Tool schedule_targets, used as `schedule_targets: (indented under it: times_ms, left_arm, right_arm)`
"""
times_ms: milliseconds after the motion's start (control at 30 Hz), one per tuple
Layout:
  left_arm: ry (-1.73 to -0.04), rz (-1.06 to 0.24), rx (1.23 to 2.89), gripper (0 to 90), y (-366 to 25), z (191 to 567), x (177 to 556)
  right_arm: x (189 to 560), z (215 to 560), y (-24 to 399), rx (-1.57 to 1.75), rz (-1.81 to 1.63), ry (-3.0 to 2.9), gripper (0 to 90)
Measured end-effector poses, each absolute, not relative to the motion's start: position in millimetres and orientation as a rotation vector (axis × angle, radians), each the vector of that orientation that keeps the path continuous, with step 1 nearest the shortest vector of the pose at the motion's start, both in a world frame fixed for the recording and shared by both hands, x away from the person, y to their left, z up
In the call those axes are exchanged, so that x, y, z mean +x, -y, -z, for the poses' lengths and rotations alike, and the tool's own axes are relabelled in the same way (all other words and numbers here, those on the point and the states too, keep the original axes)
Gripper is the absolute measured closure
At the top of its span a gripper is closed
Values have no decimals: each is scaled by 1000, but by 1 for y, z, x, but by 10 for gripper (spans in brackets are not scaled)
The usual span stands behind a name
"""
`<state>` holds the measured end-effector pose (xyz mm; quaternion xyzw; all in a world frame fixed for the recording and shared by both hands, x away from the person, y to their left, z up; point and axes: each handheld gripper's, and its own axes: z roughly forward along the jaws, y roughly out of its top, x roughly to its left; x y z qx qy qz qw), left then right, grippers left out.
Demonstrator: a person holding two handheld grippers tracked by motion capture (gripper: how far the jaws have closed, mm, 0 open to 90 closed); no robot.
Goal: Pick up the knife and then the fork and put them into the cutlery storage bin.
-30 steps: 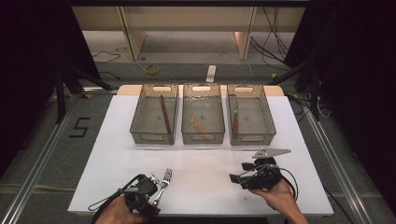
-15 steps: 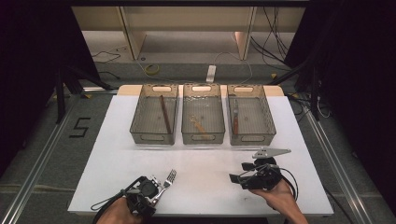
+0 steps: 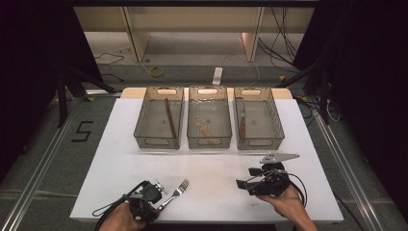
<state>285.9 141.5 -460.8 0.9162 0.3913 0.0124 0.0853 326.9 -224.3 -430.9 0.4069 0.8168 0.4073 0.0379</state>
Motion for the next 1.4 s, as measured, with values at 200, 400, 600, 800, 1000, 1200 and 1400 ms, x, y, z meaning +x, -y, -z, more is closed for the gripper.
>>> schedule_targets:
  times_ms: [200,400,600,800,1000,1200,1400]
  left_arm:
    - [-1146,-4,2687,764,-145,461,289]
    - [-1112,-31,2609,764,-144,450,293]
    - [-1067,-60,2462,764,-139,433,301]
    - [-1022,-95,2402,763,-124,422,309]
    - [-987,-97,2390,763,-106,419,317]
    - [-956,-107,2364,764,-90,414,324]
    - [-943,-125,2336,763,-77,412,328]
  right_arm:
    - [327,430,224,1245,-1255,-2503,290]
    - [326,431,222,1243,-1263,-2503,294]
    - [324,432,214,1233,-1287,-2499,296]
    - [323,433,199,1264,-1390,-2486,312]
    - [325,433,179,1272,-1470,-2490,355]
    - [334,438,160,1320,-1517,-2520,404]
    - [343,438,150,1372,-1600,-2493,468]
